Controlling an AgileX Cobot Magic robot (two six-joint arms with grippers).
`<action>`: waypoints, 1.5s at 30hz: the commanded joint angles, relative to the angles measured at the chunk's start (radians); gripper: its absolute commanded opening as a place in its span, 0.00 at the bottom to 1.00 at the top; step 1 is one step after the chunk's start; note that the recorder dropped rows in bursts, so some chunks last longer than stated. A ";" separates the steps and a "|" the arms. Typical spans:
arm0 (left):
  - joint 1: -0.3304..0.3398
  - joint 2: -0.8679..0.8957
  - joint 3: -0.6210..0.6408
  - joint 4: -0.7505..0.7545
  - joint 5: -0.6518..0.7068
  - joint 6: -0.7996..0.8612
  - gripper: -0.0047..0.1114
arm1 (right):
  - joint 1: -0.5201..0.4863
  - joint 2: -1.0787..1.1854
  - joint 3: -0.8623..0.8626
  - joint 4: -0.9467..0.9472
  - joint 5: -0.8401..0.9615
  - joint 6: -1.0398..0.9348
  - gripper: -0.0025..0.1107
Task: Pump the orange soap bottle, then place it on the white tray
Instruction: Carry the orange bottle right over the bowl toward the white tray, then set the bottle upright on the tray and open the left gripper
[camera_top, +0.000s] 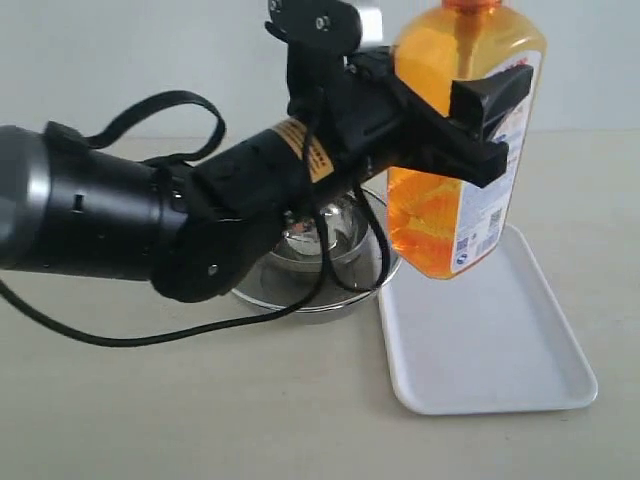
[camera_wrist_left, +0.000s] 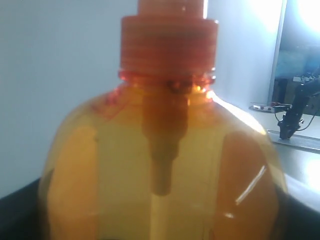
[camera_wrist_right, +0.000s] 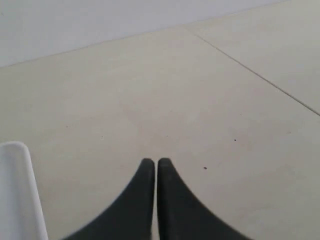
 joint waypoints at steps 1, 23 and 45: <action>-0.006 0.071 -0.084 0.015 -0.077 -0.011 0.08 | -0.002 0.000 0.003 0.012 -0.020 0.009 0.02; -0.006 0.347 -0.235 0.031 -0.164 0.058 0.08 | -0.002 0.000 0.001 -0.005 0.012 0.049 0.02; -0.006 0.382 -0.235 0.042 -0.175 0.036 0.68 | -0.002 0.000 0.001 -0.073 0.059 0.072 0.02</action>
